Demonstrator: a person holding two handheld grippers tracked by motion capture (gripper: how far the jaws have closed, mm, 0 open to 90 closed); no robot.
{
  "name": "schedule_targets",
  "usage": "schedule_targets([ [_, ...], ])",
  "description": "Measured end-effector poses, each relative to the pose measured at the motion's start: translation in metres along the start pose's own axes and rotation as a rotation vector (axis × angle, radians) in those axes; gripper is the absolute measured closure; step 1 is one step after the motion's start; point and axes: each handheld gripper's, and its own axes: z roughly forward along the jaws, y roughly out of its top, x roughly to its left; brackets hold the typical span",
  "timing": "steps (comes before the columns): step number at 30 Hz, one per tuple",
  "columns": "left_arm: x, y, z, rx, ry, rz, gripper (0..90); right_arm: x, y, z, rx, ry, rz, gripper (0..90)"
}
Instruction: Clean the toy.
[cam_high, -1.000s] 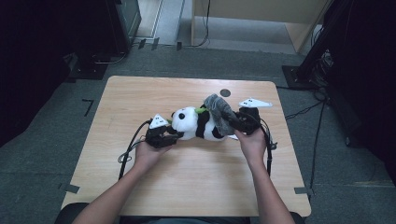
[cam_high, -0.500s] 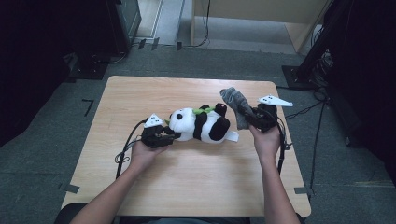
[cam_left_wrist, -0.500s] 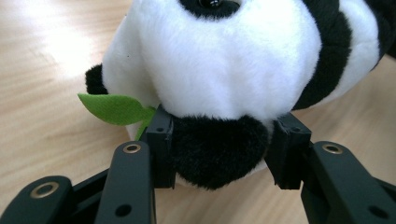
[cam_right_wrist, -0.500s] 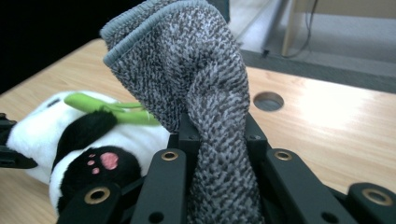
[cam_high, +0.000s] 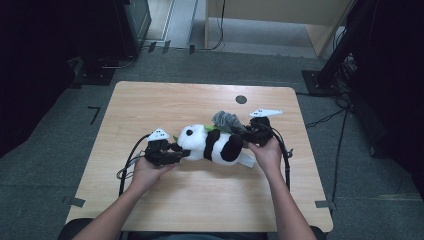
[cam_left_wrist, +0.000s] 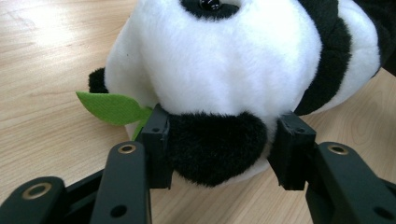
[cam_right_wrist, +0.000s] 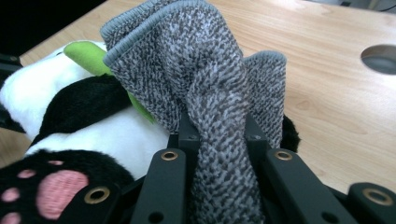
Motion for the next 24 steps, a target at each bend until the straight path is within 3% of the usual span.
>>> schedule_targets([
  [11,0.003,0.002,-0.001,-0.031,-0.013,0.026,29.7,-0.015,-0.008,0.007,-0.016,0.029,0.051,77.3],
  [18,0.011,0.007,-0.007,-0.046,-0.042,0.007,28.7,-0.023,-0.011,0.011,-0.035,0.038,0.089,77.3],
  [24,0.022,0.012,-0.016,-0.096,-0.071,0.005,30.5,-0.029,-0.011,0.016,-0.045,0.040,0.118,77.2],
])
